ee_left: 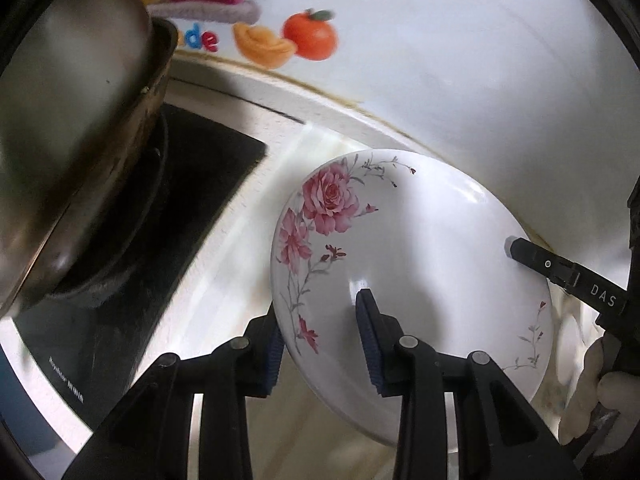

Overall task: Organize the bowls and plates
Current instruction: 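Lower the pink-flower plate onto the grey-flower plate and open the right tool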

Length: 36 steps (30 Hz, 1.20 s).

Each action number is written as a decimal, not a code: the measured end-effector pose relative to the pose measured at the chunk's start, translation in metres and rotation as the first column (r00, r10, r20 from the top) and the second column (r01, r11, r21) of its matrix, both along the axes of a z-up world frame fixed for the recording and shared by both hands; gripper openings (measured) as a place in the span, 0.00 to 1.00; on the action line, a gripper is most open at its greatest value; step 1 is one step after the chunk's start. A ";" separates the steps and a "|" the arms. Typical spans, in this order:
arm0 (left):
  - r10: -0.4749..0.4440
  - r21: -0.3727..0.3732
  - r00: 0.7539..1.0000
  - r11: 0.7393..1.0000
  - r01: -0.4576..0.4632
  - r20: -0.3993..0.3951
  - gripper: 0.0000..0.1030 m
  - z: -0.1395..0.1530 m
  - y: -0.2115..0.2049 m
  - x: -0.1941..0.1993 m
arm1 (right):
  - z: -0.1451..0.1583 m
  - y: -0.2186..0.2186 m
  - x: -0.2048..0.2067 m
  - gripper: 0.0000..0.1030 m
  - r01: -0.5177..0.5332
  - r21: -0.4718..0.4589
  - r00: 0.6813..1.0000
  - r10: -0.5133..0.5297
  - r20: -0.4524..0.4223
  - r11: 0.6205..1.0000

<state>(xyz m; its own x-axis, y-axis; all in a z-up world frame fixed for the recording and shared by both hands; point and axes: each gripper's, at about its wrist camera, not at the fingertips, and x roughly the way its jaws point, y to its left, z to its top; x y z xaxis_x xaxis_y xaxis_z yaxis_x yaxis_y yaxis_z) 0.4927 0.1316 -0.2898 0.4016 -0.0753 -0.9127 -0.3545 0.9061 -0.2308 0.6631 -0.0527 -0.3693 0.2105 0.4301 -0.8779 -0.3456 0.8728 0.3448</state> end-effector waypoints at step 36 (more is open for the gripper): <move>-0.406 0.068 0.881 0.899 0.433 -0.244 0.31 -0.066 -0.155 -0.109 | -0.057 -0.181 -0.253 0.11 0.287 -0.043 0.939 -0.290 -0.185 0.957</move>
